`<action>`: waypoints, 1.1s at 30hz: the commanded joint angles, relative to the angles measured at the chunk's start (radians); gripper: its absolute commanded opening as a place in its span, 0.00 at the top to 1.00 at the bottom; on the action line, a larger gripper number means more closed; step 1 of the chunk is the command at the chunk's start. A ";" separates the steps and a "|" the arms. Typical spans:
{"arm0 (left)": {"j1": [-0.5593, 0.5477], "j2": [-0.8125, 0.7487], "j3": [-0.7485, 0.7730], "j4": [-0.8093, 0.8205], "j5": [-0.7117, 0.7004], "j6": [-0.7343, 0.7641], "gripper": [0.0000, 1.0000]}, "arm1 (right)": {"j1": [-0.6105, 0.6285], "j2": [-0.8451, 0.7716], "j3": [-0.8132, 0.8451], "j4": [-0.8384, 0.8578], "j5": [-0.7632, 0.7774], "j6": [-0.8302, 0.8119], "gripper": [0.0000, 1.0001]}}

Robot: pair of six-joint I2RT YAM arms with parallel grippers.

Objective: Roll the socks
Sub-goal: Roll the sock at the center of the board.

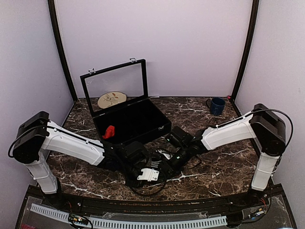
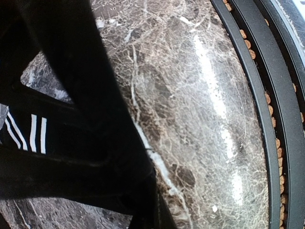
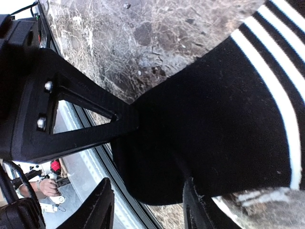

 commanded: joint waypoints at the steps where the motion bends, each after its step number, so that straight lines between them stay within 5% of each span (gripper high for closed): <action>1: 0.008 0.008 0.037 -0.061 0.051 -0.006 0.98 | -0.007 -0.055 -0.030 0.008 0.053 0.002 0.52; 21: 0.062 0.125 0.226 -0.303 0.236 -0.016 0.98 | 0.028 -0.229 -0.178 0.046 0.341 0.025 0.45; 33: 0.106 0.217 0.347 -0.427 0.351 -0.032 0.98 | 0.217 -0.342 -0.216 -0.035 0.738 0.060 0.45</action>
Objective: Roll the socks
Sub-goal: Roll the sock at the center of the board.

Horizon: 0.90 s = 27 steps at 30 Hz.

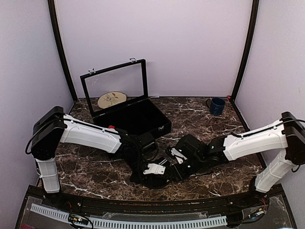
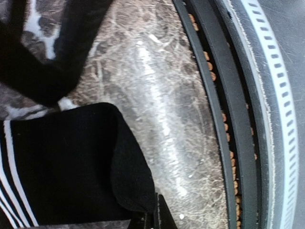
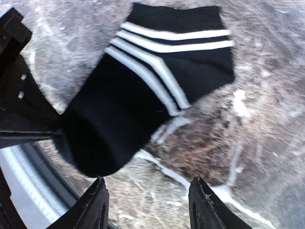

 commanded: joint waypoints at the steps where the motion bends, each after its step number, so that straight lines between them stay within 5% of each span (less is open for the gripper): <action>1: 0.024 0.045 0.072 -0.086 0.082 -0.027 0.98 | 0.107 -0.039 -0.014 -0.026 0.216 0.023 0.46; 16: 0.075 0.097 0.138 -0.126 0.197 -0.034 0.98 | 0.396 -0.091 -0.007 -0.117 0.675 0.040 0.50; 27: 0.077 0.130 0.154 -0.157 0.264 -0.046 0.98 | 0.494 0.085 0.126 -0.106 0.759 -0.258 0.51</action>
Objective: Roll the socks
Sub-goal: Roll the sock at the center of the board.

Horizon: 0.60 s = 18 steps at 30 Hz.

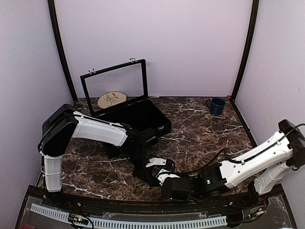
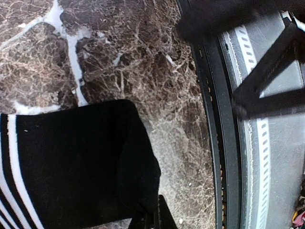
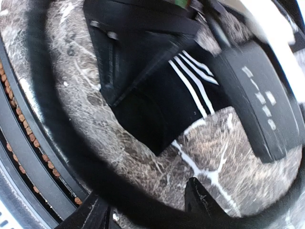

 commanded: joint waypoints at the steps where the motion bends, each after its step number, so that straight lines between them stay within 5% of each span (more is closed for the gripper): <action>1: 0.000 0.009 0.027 -0.043 0.059 -0.010 0.98 | 0.016 0.058 0.050 0.030 0.050 -0.167 0.51; 8: 0.000 0.014 0.028 -0.055 0.103 -0.014 0.98 | 0.013 0.124 0.093 0.037 0.015 -0.315 0.34; 18: -0.001 0.025 0.028 -0.066 0.135 -0.014 0.97 | -0.055 0.160 0.115 0.039 -0.010 -0.417 0.32</action>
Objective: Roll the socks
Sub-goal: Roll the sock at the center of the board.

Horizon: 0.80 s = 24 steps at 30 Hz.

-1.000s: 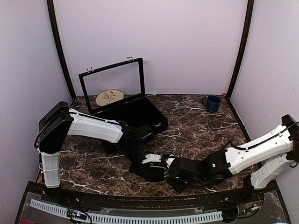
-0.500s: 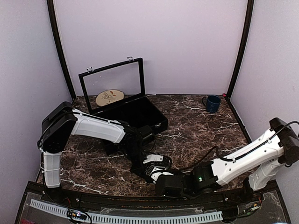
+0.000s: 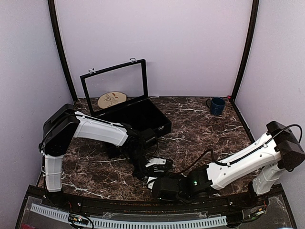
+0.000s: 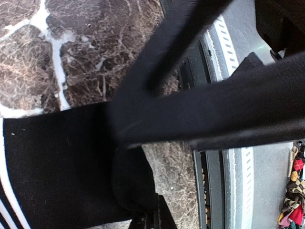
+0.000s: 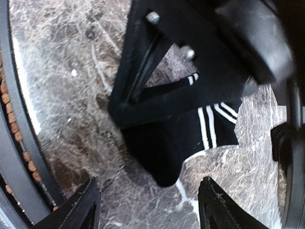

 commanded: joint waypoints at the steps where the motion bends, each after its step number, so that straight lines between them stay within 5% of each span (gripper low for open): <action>1: -0.004 0.009 0.018 -0.035 0.048 0.003 0.97 | -0.041 0.026 0.031 0.031 -0.014 -0.081 0.32; 24: -0.002 0.031 0.037 -0.046 0.074 0.001 0.97 | -0.103 0.057 0.020 0.054 -0.138 -0.179 0.44</action>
